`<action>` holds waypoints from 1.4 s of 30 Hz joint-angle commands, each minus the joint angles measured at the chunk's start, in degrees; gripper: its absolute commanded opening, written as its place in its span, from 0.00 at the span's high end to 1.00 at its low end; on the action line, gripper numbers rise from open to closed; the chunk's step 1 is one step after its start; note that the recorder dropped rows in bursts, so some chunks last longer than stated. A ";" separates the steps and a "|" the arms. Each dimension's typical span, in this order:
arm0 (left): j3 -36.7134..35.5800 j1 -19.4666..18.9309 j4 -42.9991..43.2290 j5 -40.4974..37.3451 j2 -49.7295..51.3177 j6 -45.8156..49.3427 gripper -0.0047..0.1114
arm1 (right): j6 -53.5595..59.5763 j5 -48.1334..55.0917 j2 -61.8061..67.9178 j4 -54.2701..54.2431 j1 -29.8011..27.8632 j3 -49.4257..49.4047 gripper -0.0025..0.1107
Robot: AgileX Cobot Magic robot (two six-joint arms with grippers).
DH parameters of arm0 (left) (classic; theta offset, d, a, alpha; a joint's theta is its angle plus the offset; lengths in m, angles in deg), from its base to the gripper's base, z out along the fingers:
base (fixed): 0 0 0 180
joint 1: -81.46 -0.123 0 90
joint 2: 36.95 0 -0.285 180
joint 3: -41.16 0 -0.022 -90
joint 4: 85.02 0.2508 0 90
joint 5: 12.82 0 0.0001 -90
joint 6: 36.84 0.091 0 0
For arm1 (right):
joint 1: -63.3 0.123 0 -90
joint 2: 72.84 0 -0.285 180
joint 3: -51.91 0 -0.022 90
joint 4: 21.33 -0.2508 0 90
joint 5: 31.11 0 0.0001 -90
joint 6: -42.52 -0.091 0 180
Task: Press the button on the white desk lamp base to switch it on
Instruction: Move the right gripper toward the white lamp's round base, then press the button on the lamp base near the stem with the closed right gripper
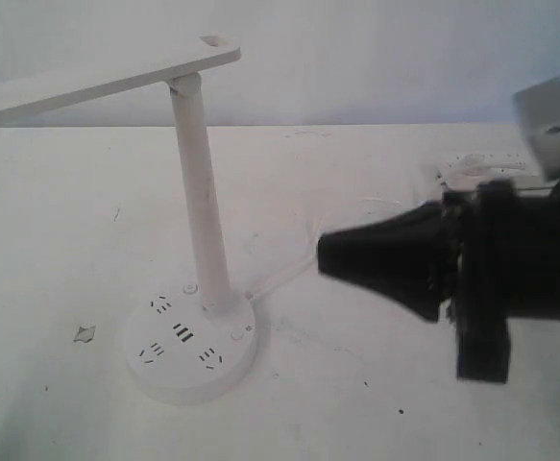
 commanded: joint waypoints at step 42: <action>-0.05 0.38 -0.21 -0.05 -0.21 -0.09 0.96 | 7.11 40.60 38.81 -40.05 28.14 13.01 0.98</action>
